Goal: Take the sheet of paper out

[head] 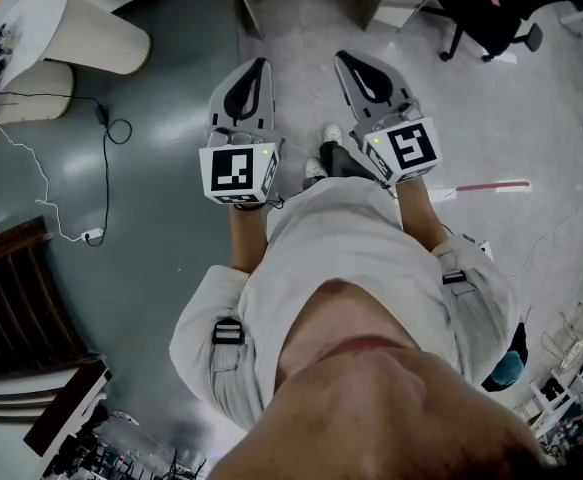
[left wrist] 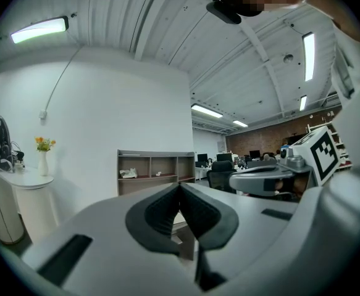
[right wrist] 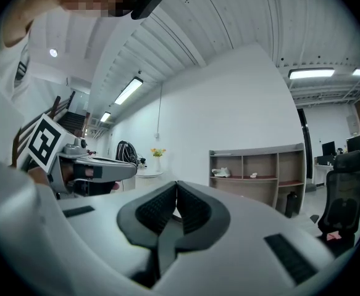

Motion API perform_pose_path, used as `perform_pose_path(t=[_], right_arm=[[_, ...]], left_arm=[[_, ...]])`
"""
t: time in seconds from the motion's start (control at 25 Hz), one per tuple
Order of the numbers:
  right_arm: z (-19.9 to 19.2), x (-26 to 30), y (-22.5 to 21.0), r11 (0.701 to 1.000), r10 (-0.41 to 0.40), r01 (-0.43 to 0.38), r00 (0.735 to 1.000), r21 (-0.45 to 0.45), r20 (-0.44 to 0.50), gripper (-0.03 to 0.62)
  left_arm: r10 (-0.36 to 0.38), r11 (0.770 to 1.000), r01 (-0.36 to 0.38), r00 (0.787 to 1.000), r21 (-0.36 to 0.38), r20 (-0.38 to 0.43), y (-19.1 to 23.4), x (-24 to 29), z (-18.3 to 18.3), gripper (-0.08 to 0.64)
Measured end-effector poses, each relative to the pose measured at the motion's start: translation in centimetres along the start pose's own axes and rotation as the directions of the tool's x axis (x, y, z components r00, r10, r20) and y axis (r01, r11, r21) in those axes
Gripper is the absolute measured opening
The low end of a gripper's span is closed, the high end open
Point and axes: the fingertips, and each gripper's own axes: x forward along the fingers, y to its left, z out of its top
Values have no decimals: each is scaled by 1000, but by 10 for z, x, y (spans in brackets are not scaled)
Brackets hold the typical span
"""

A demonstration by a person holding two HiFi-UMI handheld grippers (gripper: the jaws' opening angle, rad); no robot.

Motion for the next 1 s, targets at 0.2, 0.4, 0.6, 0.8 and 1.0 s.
perform_pose_path(t=[0.2,0.4,0.6,0.8,1.0], right_arm=[[-3,20,-17,1000,19,-19,1000,9,3,21],[-2,40,-40,999,31,-32,999,13,10,21],[-2,58,-67,999,47,-47,999,16,15,21],[0,71,-91,998,64,-65,998,18,23,21],[2,78,-112,996,77,-78,996,30,44,21]], left_arm=[[14,1000,-14,1000,3,-2,12,24,-2,11],[24,1000,-24,1000,14,-3,19,51,0,11],[41,999,-41,999,25,-5,23,80,4,11],[62,998,-62,998,27,-9,25,104,7,11],[79,996,-79,997,36,-2,18,125,13,11]])
